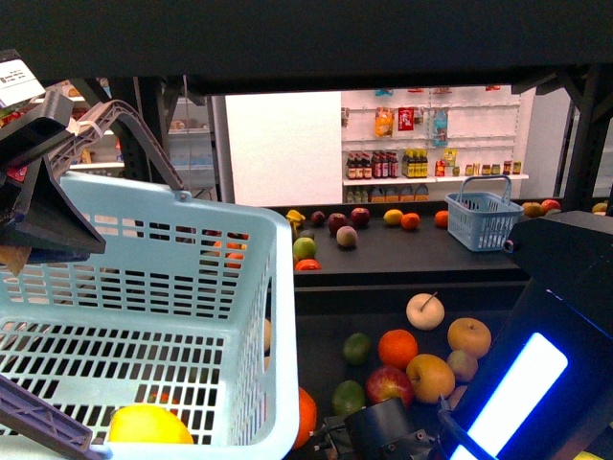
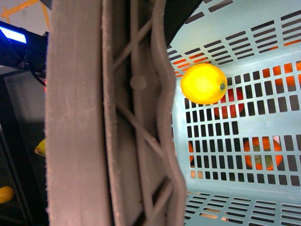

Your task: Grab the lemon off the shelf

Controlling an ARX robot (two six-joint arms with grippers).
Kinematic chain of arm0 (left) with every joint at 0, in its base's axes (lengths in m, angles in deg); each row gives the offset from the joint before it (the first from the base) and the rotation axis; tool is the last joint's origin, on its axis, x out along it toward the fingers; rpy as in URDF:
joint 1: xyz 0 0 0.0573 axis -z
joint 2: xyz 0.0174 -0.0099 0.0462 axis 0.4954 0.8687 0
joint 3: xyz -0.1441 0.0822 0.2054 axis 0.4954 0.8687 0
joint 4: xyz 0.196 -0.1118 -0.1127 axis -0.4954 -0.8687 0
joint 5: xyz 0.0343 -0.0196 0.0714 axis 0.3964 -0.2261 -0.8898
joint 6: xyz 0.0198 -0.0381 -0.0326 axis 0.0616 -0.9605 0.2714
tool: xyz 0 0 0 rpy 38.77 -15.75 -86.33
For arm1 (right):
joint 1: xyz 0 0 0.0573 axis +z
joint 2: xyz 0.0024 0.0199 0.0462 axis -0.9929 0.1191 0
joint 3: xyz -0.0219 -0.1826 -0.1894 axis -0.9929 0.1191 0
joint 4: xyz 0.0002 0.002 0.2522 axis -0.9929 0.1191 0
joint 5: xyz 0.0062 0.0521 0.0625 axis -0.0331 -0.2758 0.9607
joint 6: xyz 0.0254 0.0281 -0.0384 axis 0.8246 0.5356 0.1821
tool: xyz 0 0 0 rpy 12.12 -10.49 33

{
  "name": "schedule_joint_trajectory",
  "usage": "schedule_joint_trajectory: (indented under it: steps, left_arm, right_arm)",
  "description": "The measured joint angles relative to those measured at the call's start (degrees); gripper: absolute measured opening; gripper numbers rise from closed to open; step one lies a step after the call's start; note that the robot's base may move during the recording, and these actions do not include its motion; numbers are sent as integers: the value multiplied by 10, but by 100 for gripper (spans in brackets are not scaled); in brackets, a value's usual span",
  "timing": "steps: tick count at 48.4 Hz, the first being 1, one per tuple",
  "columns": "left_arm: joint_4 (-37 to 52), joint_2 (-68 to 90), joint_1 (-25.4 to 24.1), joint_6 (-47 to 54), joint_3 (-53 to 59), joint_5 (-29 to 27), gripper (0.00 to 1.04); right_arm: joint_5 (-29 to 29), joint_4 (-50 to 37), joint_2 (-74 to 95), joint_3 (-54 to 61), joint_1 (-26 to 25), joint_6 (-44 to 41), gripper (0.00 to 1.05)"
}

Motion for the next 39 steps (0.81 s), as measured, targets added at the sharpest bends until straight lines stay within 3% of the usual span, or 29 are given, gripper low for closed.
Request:
schedule_joint_trajectory:
  steps: [29, 39]
  left_arm:
    - [0, 0, 0, 0, 0, 0, 15]
    - [0, 0, 0, 0, 0, 0, 15]
  right_arm:
    - [-2, 14, 31, -19, 2, 6, 97]
    - [1, 13, 32, -14, 2, 14, 67]
